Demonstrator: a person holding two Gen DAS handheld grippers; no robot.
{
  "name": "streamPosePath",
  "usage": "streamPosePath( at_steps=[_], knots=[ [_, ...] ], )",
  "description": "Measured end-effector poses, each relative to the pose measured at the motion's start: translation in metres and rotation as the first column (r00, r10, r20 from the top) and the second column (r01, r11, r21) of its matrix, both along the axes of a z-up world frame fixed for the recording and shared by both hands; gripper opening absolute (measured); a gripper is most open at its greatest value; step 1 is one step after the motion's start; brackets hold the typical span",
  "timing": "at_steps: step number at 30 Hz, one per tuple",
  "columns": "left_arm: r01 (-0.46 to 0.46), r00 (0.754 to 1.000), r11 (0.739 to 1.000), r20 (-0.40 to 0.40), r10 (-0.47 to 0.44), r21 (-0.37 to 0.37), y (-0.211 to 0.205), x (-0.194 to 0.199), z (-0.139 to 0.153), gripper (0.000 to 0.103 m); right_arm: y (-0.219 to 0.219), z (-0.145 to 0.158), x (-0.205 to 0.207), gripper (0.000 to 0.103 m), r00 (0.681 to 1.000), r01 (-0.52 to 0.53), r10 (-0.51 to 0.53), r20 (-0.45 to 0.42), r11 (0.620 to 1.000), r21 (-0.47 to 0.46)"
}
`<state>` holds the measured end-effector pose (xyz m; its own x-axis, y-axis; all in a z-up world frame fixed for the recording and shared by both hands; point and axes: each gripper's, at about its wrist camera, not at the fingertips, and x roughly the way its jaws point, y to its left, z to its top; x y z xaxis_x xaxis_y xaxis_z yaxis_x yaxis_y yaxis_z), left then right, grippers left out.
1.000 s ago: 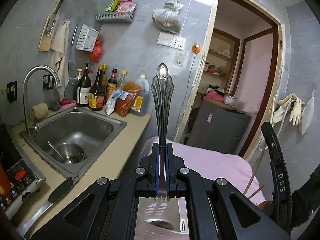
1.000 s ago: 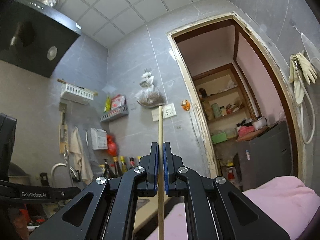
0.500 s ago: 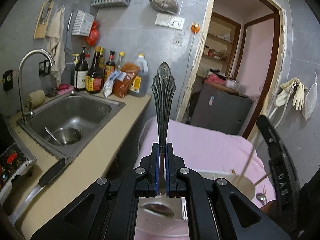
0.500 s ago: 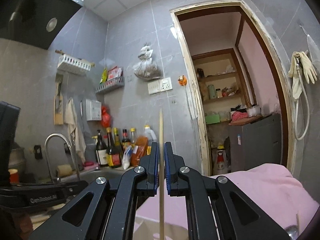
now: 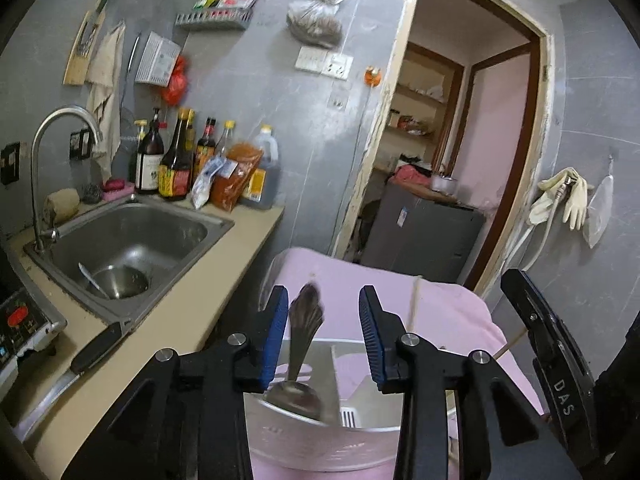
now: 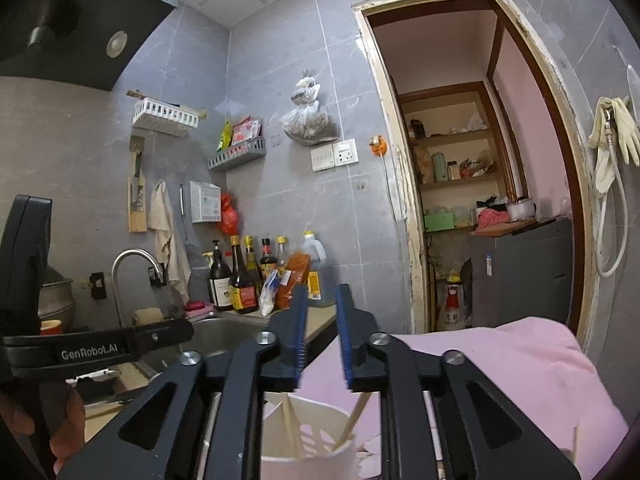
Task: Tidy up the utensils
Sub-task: 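Open the right tool to drop the chopstick into the basket, then open the left tool to drop the fork into the basket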
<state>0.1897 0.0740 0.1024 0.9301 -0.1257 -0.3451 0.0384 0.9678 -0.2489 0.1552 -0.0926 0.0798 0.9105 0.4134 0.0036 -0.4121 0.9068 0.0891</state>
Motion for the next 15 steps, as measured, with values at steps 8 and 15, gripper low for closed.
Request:
streamPosePath(
  at_steps=[8,15],
  knots=[
    [0.026,0.992,1.000,0.122,-0.026,0.005,-0.021,-0.019,0.014,0.058,-0.036,0.017,-0.026,0.048,0.997,0.047,-0.047,0.066,0.999,-0.012],
    [0.068,0.981,0.997,0.178,-0.071,0.020,-0.051,-0.032,0.016,0.092,-0.074,0.022,-0.050,0.077,0.989,0.118,-0.113,0.100,0.992,-0.047]
  ],
)
